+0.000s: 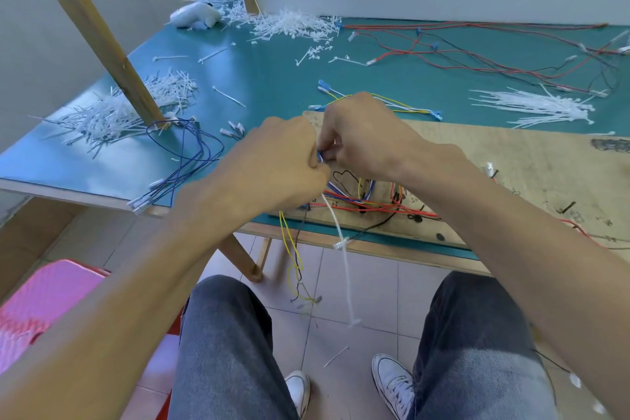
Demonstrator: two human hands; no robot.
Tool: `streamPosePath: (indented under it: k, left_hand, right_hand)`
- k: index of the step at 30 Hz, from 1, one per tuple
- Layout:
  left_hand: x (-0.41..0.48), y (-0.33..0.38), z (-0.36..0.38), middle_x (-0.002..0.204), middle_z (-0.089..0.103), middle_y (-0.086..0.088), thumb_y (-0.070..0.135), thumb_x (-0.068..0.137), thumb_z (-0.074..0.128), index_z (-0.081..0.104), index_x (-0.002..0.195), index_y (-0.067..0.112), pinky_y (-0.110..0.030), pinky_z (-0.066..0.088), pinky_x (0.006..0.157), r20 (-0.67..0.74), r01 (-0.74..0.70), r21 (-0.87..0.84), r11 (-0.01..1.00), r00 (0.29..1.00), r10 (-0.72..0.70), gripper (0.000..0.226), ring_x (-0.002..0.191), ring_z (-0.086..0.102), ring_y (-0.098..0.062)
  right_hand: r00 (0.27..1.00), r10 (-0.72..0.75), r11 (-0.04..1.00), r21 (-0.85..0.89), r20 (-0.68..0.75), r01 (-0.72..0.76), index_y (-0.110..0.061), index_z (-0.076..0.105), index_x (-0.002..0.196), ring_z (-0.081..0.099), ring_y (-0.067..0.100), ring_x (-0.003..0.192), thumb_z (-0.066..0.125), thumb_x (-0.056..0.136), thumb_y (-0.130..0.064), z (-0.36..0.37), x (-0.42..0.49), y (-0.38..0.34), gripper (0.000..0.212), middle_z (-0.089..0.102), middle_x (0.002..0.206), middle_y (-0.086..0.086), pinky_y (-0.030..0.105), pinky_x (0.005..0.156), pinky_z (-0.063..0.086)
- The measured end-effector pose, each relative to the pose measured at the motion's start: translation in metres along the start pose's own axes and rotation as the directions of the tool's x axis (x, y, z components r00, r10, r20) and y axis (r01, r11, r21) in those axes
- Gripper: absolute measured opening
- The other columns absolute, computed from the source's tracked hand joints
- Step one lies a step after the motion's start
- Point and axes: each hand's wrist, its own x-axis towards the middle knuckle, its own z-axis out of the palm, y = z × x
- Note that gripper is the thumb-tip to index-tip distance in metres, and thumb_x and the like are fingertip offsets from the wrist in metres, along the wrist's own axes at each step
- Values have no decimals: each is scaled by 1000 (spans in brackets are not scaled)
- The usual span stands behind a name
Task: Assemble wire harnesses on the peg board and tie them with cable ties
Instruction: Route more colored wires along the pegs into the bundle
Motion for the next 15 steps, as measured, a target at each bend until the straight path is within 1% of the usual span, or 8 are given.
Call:
streamPosePath:
  k: [2,5,7,9,10,12,13,15]
  left_hand:
    - [1,5,3,61,58,-5,28,86,62,65,69,17,-40,53,60,5,0,-37,999,1000,1,21,66,60,-29]
    - [3,10,9,58,52,-2,28,89,61,61,66,17,-31,39,51,41,17,-68,998,999,-14,25,64,56,-24]
    - [2,11,12,60,50,-1,24,86,61,56,63,21,-31,36,52,66,20,-75,997,998,-15,24,63,53,-25]
    - [1,12,16,64,53,-4,24,83,60,62,67,19,-34,44,58,78,25,-72,997,997,-19,17,69,56,-32]
    - [0,13,17,66,54,-5,25,83,60,63,69,17,-36,48,61,75,26,-69,997,997,-21,16,71,58,-35]
    - [-1,15,19,66,56,-8,26,82,59,63,67,14,-39,53,64,58,18,-61,998,998,-14,19,72,60,-37]
    - [0,17,18,66,58,-8,25,81,59,64,66,14,-39,54,64,50,16,-54,998,999,-13,20,73,61,-37]
    - [1,19,17,63,58,-6,23,80,60,67,65,12,-37,52,60,52,21,-40,999,998,-19,19,72,61,-34]
  right_hand:
    - [996,-29,998,-50,84,33,-13,82,87,57,37,78,64,83,-9,-5,-2,-2,19,64,74,18,45,73,55]
    - [985,-26,990,-129,170,49,-13,72,84,59,35,95,56,92,-12,-13,-9,-6,18,66,91,13,47,85,53]
    - [991,-12,982,-188,130,36,-15,69,101,55,33,110,52,101,-21,-19,-22,-8,17,66,106,8,47,92,48]
    - [1000,4,991,-131,-8,-5,-17,66,120,52,30,118,52,106,-30,-23,-45,-11,23,65,118,4,47,97,46]
    - [995,37,999,-25,-93,-39,-19,66,121,53,28,116,52,106,-32,-24,-61,-15,25,65,117,1,46,96,46]
    - [970,146,978,173,-195,-113,-24,67,109,55,21,100,51,105,-39,-21,-98,-25,23,64,102,-6,45,87,48]
    - [964,194,967,203,-184,-156,-27,66,105,53,19,95,50,103,-47,-17,-115,-30,26,62,96,-10,45,83,48]
    - [959,253,956,188,-132,-226,-31,64,99,52,18,93,47,97,-62,-5,-140,-39,35,60,91,-14,41,79,47]
